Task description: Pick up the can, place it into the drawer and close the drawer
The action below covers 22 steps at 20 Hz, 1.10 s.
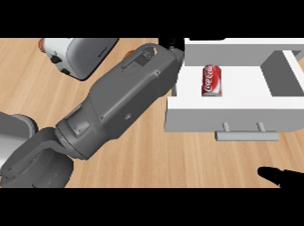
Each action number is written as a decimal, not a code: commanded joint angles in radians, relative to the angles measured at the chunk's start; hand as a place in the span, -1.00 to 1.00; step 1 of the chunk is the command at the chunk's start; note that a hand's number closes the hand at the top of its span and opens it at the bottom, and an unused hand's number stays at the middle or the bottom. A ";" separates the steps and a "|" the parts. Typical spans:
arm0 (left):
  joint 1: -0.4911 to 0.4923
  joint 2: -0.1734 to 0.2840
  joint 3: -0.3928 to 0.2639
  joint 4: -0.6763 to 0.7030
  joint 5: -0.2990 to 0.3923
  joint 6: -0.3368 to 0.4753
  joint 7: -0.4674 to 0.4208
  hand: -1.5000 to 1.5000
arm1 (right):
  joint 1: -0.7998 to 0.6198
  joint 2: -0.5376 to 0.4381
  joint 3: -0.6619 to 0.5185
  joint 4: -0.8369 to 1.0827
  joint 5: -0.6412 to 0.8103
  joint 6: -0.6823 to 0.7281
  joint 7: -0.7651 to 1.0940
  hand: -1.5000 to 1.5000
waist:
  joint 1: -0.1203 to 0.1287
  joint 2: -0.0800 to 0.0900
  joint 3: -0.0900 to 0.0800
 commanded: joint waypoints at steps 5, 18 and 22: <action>0.050 0.032 0.008 -0.023 -0.043 -0.015 0.021 -1.00 | -0.189 -0.027 0.154 0.334 0.314 -0.169 -0.102 -1.00 | 0.023 -0.004 0.000; 0.107 0.141 -0.005 -0.190 -0.123 0.064 0.140 -1.00 | -0.479 -0.055 0.253 0.856 0.607 -0.344 -0.116 -1.00 | 0.028 -0.012 0.000; 0.205 0.234 -0.002 -0.269 -0.137 0.014 0.156 -1.00 | -0.546 -0.014 0.244 1.033 0.667 -0.451 -0.092 -1.00 | 0.037 -0.012 0.000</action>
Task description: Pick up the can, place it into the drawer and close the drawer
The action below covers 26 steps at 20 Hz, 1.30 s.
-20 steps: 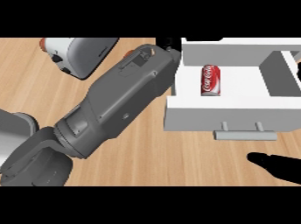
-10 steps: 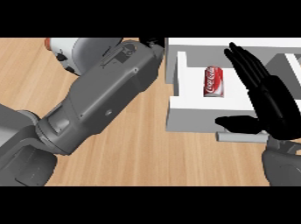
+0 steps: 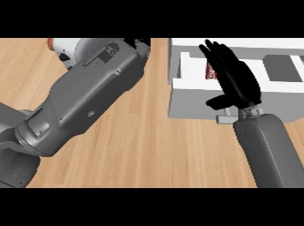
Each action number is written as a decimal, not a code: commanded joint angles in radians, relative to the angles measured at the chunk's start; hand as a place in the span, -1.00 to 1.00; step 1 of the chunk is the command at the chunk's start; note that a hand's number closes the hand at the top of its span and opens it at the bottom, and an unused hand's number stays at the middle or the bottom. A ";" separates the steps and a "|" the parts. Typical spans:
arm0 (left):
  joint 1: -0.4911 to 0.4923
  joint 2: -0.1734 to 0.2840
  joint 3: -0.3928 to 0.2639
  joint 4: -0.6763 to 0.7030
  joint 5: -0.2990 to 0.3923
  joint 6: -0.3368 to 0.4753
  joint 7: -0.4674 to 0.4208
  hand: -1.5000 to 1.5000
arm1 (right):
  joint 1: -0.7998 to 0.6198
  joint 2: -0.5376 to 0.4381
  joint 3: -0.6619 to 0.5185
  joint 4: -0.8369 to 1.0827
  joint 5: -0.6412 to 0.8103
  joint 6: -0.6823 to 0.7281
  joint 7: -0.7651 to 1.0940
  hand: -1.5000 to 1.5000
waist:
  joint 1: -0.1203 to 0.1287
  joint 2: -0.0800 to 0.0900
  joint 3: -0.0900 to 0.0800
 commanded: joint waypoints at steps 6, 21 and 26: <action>0.094 0.125 0.011 -0.138 -0.052 -0.010 0.060 -1.00 | -0.133 0.039 -0.020 0.427 0.132 -0.275 -0.014 -1.00 | 0.001 0.003 0.000; 0.144 0.226 0.031 -0.303 -0.098 0.003 0.156 -1.00 | -0.410 -0.027 -0.182 0.876 0.146 -0.567 -0.060 -1.00 | 0.028 0.020 0.002; 0.151 0.243 0.030 -0.361 -0.107 0.023 0.212 -1.00 | -0.492 -0.040 -0.209 0.980 0.161 -0.645 -0.046 -1.00 | 0.041 0.021 0.002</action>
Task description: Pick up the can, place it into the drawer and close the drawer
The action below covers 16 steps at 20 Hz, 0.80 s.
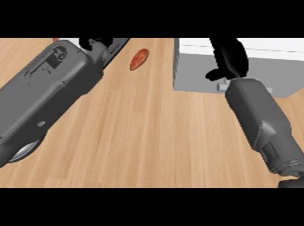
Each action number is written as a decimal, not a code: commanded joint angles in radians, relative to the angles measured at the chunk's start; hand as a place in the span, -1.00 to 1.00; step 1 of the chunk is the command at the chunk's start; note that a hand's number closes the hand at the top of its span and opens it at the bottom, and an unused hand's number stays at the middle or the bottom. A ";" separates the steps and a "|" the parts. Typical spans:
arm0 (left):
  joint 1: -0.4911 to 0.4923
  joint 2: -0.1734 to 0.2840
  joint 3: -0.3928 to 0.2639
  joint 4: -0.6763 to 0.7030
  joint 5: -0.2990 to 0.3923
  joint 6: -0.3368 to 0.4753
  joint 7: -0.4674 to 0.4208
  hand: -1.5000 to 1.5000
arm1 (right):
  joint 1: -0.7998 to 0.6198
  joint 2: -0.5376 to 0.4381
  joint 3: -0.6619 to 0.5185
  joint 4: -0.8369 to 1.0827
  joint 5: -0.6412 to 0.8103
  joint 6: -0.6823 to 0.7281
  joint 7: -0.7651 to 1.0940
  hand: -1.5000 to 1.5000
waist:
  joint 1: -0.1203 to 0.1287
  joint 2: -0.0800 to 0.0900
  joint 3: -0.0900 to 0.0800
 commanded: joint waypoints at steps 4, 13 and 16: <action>0.028 0.041 0.003 -0.093 -0.015 0.002 0.049 -1.00 | -0.103 -0.037 -0.048 0.140 -0.001 -0.084 0.004 -1.00 | 0.024 0.012 0.007; 0.067 0.049 -0.004 -0.142 -0.035 -0.004 0.057 -1.00 | -0.241 -0.065 -0.055 0.213 0.026 -0.050 0.092 -1.00 | 0.042 0.024 0.007; 0.051 0.061 -0.009 -0.157 -0.040 0.006 0.089 -1.00 | -0.267 -0.090 -0.074 0.223 0.004 -0.019 0.047 -1.00 | 0.046 0.026 0.008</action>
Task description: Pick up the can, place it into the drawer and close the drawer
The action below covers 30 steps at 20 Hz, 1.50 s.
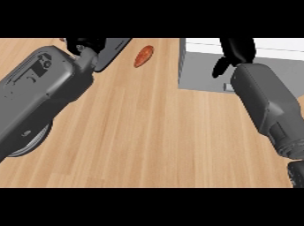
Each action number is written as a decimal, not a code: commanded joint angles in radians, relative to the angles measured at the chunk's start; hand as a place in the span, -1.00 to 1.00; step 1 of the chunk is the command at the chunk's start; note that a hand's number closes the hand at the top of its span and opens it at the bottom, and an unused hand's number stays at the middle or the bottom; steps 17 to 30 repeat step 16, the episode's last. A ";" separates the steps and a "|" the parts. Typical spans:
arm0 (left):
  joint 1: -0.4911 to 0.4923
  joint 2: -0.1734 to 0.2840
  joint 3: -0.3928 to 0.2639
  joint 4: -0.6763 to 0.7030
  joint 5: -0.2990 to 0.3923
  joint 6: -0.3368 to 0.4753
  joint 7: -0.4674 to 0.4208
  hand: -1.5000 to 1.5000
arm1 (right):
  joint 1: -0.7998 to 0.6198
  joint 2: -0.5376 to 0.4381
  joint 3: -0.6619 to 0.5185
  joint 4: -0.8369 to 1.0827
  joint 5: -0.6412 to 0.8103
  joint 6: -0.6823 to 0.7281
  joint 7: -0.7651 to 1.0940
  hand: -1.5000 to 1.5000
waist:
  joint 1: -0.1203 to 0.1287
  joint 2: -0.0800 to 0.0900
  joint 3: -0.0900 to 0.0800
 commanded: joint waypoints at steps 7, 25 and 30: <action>0.025 0.018 -0.001 -0.054 -0.015 0.012 0.018 -1.00 | -0.091 0.060 -0.241 0.002 -0.274 0.131 -0.189 -1.00 | 0.022 -0.005 -0.002; 0.099 0.027 0.000 -0.123 -0.028 0.025 0.009 -1.00 | -0.090 0.041 -0.405 0.006 -0.444 0.239 -0.329 -1.00 | 0.010 -0.009 -0.006; 0.099 0.027 0.000 -0.123 -0.028 0.025 0.009 -1.00 | -0.090 0.041 -0.405 0.006 -0.444 0.239 -0.329 -1.00 | 0.010 -0.009 -0.006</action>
